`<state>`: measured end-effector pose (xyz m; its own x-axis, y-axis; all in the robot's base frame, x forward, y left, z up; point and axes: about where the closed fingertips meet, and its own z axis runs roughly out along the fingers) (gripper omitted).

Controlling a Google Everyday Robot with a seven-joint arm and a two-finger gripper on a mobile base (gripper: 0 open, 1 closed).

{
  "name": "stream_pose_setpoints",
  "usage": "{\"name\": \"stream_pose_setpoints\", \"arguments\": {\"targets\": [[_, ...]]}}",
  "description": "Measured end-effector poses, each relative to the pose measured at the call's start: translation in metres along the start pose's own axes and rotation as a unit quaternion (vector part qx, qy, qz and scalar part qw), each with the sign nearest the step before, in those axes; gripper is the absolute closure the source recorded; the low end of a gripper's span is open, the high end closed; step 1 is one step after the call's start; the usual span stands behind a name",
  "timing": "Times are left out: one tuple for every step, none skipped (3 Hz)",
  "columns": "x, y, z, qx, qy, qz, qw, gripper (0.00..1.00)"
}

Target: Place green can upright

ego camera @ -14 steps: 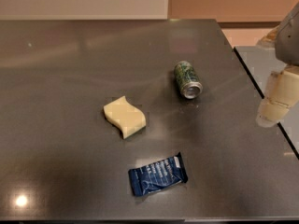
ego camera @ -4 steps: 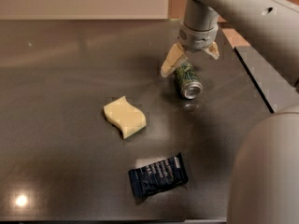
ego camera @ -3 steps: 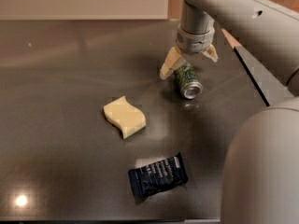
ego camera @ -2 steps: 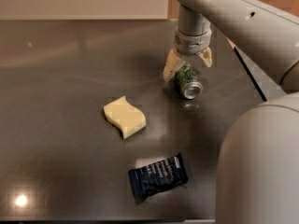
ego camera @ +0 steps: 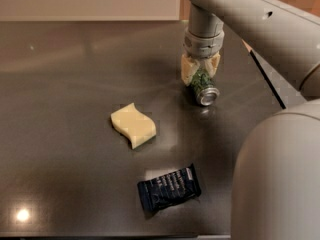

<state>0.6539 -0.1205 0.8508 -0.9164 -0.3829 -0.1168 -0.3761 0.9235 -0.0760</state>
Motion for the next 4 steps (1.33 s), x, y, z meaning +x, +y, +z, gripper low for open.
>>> {"name": "stream_pose_setpoints", "arguments": {"targets": [[-0.001, 0.007, -0.018, -0.010, -0.028, -0.025, 0.9993, 0.87], [0.006, 0.016, -0.043, -0.027, -0.084, -0.073, 0.9934, 1.00], [0.019, 0.021, -0.063, -0.046, -0.160, -0.120, 0.9787, 1.00], [0.044, 0.025, -0.074, -0.064, -0.236, -0.163, 0.9558, 1.00]]}}
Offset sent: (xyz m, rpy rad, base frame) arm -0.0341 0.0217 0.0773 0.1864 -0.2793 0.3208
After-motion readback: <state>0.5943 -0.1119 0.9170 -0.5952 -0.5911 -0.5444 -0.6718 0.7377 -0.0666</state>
